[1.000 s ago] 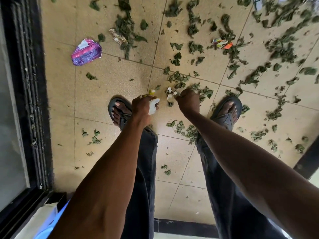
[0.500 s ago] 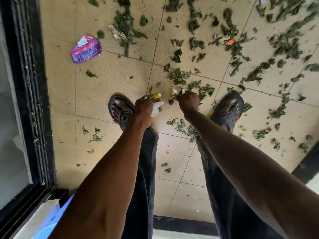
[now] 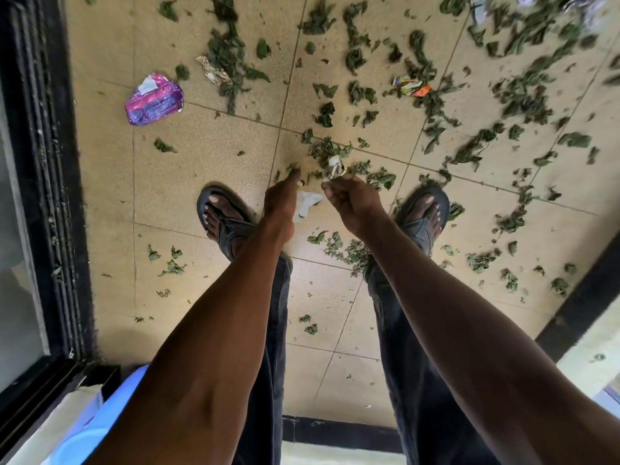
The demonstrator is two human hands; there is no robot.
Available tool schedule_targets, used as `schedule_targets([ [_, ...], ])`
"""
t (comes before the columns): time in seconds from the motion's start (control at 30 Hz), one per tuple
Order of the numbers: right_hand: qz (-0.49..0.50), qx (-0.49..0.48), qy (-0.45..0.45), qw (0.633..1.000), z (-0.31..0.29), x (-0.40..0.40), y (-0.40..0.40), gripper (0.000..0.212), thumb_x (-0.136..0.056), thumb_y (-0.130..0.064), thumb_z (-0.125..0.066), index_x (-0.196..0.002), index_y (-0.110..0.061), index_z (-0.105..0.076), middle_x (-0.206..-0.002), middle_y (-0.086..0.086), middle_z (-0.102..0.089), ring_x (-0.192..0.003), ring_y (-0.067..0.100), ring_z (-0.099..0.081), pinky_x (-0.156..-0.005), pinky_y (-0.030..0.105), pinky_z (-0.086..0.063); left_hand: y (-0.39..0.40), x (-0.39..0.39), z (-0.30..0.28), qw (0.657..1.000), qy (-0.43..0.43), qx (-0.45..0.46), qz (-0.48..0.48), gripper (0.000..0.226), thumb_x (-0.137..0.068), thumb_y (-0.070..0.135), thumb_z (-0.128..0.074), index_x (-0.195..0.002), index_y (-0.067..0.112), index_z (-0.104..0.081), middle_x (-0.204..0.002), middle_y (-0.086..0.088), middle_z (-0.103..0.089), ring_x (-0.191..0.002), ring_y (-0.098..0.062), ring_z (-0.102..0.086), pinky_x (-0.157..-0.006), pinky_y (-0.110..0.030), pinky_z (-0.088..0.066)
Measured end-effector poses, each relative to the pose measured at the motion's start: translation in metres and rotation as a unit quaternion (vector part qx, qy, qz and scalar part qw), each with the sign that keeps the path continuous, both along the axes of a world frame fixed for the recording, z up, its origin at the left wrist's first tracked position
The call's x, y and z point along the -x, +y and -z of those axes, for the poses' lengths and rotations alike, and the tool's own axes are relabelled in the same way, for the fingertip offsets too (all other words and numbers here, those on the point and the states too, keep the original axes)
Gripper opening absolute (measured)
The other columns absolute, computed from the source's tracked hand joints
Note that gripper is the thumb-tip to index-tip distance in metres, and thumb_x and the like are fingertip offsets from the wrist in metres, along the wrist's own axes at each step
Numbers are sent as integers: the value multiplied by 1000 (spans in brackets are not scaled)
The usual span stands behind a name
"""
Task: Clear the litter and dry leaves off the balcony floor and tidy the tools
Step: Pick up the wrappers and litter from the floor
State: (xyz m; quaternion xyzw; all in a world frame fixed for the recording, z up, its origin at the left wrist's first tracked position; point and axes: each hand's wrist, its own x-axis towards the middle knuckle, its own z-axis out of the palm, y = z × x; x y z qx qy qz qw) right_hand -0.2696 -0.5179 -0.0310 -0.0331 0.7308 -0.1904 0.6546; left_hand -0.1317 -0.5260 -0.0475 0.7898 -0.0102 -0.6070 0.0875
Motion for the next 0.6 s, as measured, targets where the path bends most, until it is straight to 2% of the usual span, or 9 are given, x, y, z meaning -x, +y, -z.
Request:
schedule_targets([
  [0.1,-54,16,77,995,3,13,-3,13,-82,9,-62,-79,-3,-68,-72,7,-69,-62,13,-65,-57,20,-53,-5,5,-2,999,-49,12,-12,35,-91,47,-62,-91,12,-69,-84,-4,-62,-78,-21,-56,-57,-27,-43],
  [0.17,-28,13,93,995,1,22,-8,15,-80,8,-63,-74,-5,-68,-65,5,-69,-59,15,-66,-57,27,-53,-8,12,-3,999,-38,15,-13,39,-90,52,-62,-93,13,-68,-86,-7,-64,-77,-22,-57,-56,-27,-43],
  [0.27,39,46,84,995,-6,30,-18,12,-78,9,-61,-76,0,-68,-67,15,-68,-59,22,-64,-54,29,-51,-18,31,-12,998,59,17,-12,68,-72,73,-65,-109,16,-67,-108,-15,-71,-90,-27,-66,-72,-32,-50],
  [0.33,-6,82,93,992,-10,34,-23,11,-74,4,-65,-73,-5,-71,-69,12,-70,-60,19,-63,-56,29,-51,-30,51,-19,988,145,30,-42,75,-71,69,-69,-122,15,-64,-119,-14,-68,-100,-28,-67,-86,-37,-53],
  [0.4,-54,104,85,989,-13,40,-29,14,-75,0,-66,-75,-10,-75,-74,7,-73,-67,18,-67,-64,32,-54,-42,75,-23,986,156,41,-32,65,-80,56,-70,-120,5,-64,-113,-12,-68,-94,-22,-67,-89,-34,-52],
  [0.47,-121,117,25,985,-11,59,-39,20,-81,3,-61,-89,-9,-75,-86,4,-75,-80,17,-70,-76,35,-56,-53,97,-22,994,94,50,0,41,-87,46,-68,-100,8,-70,-98,-10,-72,-84,-20,-68,-85,-34,-54],
  [0.53,-151,139,-100,974,-9,90,-51,25,-88,6,-55,-104,-6,-70,-97,1,-73,-88,8,-69,-81,28,-55,-65,111,-22,995,78,59,-35,23,-94,25,-62,-83,6,-66,-78,-10,-72,-71,-22,-71,-70,-32,-58],
  [0.57,-106,119,-152,975,-6,104,-57,23,-92,3,-52,-105,-6,-68,-99,1,-73,-91,9,-70,-84,27,-55,-70,115,-18,994,76,63,-46,20,-96,17,-59,-86,1,-66,-81,-14,-72,-77,-25,-72,-71,-32,-58],
  [0.6,-51,93,-161,981,-5,119,-64,20,-94,-5,-50,-103,-7,-68,-98,3,-74,-91,13,-71,-84,29,-55,-77,119,-16,992,85,63,-63,20,-96,13,-57,-98,-4,-65,-96,-18,-71,-95,-30,-70,-80,-33,-56],
])
